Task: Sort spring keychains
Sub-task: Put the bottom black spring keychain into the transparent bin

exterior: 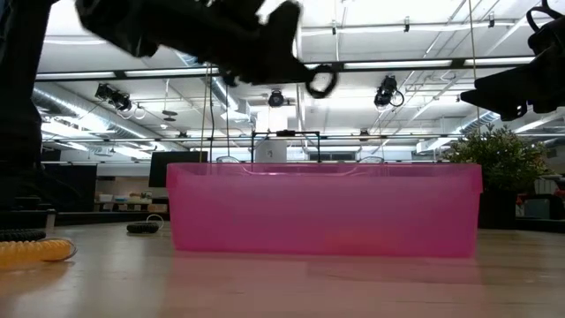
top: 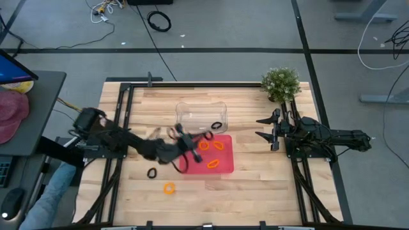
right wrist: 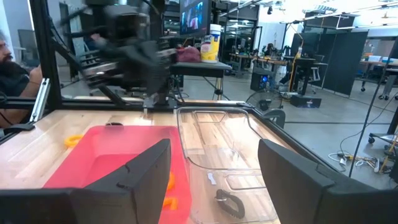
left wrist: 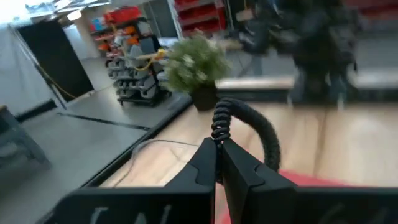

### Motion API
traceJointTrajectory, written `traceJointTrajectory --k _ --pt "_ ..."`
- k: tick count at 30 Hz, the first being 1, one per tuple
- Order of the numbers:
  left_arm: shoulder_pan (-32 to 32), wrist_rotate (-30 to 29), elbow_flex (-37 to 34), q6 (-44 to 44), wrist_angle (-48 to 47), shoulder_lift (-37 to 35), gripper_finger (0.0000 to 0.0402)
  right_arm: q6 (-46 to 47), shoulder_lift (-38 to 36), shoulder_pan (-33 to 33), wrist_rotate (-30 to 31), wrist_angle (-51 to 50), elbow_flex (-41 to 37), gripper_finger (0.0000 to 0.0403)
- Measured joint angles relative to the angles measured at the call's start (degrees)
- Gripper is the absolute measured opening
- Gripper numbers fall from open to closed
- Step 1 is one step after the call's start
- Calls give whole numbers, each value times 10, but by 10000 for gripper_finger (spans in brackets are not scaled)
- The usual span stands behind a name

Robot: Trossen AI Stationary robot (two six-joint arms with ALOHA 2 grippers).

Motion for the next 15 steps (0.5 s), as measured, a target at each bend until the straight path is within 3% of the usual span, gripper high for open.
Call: traceJointTrajectory --k 6,15 --pt "37 23 -130 9 74 -111 9 0 0 0 0 0 0 247" --pt "85 59 -163 16 56 -150 9 0 0 0 0 0 0 247"
